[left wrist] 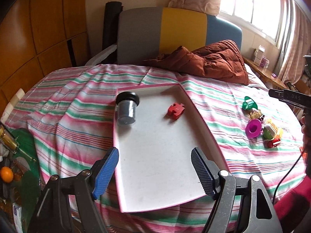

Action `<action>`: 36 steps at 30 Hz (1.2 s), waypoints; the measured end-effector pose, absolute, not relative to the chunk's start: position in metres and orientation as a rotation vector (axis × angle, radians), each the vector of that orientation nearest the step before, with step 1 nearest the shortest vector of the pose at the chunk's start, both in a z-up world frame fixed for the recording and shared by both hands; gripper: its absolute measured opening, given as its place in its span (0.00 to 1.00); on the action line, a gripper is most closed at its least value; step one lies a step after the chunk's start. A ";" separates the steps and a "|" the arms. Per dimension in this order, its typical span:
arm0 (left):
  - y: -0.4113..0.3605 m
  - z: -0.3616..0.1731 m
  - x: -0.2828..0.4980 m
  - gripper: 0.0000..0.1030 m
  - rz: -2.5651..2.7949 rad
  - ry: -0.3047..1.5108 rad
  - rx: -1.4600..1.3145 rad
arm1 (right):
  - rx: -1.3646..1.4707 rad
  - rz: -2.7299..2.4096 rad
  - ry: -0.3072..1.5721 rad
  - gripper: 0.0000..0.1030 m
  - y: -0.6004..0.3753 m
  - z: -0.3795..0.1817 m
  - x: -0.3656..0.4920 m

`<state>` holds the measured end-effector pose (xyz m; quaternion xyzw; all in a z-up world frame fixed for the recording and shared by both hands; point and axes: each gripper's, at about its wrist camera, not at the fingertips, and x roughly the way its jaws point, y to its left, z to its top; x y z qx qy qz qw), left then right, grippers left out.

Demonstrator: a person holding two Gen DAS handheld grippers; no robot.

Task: Organize rigid objects
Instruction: 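Move the left tool to the toy pile and grasp the magenta cup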

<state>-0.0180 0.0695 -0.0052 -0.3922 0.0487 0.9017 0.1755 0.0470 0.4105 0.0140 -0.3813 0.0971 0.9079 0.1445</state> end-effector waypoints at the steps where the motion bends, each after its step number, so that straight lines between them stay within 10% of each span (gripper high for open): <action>1: 0.074 -0.004 -0.017 0.75 2.544 0.142 -1.100 | -1.077 2.593 0.297 0.55 0.423 0.015 0.052; 19: 0.219 -0.022 -0.012 0.75 2.229 0.274 -1.123 | -0.837 2.142 0.963 0.60 0.593 -0.042 0.137; 36: 0.335 -0.073 -0.051 0.79 2.025 0.302 -1.220 | -0.940 2.248 0.903 0.61 0.575 -0.040 0.115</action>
